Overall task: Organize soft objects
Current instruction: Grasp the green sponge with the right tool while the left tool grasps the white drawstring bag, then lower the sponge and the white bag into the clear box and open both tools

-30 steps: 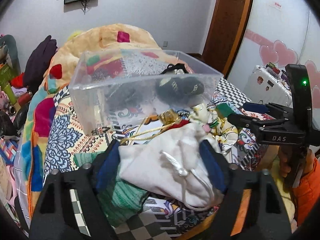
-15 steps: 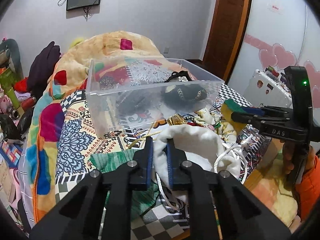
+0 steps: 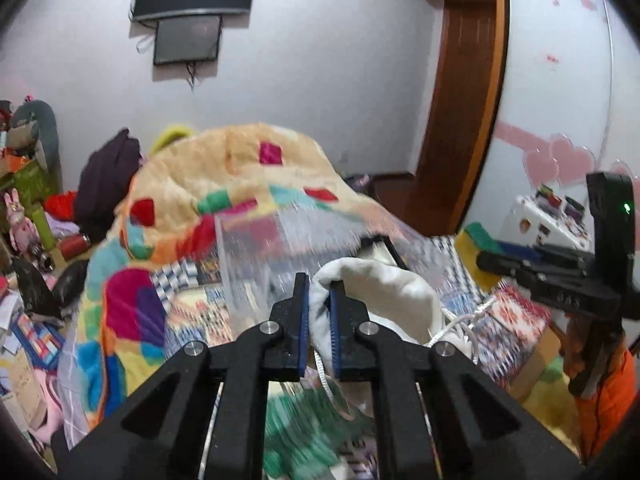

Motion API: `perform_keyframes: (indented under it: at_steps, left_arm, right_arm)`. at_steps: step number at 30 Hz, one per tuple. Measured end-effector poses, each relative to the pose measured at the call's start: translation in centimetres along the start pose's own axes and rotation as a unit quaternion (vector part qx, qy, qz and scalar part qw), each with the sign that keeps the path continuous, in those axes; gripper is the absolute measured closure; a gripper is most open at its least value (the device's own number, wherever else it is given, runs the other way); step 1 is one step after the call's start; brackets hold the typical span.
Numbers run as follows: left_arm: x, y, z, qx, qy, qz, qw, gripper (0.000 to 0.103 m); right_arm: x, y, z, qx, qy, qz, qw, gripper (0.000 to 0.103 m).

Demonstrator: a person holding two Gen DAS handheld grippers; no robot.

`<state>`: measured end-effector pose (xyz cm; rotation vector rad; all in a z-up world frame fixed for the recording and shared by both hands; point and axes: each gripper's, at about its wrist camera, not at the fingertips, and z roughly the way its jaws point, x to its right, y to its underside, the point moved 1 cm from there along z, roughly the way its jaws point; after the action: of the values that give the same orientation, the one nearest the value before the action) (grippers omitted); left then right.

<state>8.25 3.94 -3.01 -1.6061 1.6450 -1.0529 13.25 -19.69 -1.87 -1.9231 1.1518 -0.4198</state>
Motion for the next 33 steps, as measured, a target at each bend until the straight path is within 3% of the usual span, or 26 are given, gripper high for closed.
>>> perform_keyframes:
  at_steps: [5, 12, 18, 28, 31, 33]
  left_arm:
    - [-1.0, -2.2, 1.7, 0.02, -0.029, -0.006, 0.9994, 0.095]
    - [-1.8, -3.1, 5.2, 0.011, -0.057, -0.006, 0.9983, 0.095]
    - [-2.6, -2.3, 8.8, -0.024, -0.073, 0.001, 0.9971, 0.095]
    - [-2.1, -1.2, 11.6, -0.056, -0.076, 0.023, 0.9953, 0.094]
    - [-1.8, -1.1, 11.7, -0.061, -0.077, 0.028, 0.9947, 0.085]
    - [-1.8, -1.1, 11.5, -0.064, -0.074, 0.025, 0.9949, 0.064]
  right_arm:
    - [-0.9, -1.8, 1.3, 0.017, -0.009, -0.009, 1.0, 0.069]
    - [-2.2, -3.8, 3.8, 0.017, -0.028, -0.021, 0.999, 0.069]
    - [-3.2, -4.1, 7.3, -0.015, -0.04, -0.038, 0.998, 0.069]
    - [-3.6, -2.4, 11.2, -0.079, -0.037, -0.056, 0.995, 0.068]
    - [-3.4, -2.2, 11.3, -0.085, -0.033, -0.058, 0.994, 0.068]
    - [-3.4, -2.3, 10.9, -0.087, -0.031, -0.059, 0.994, 0.066]
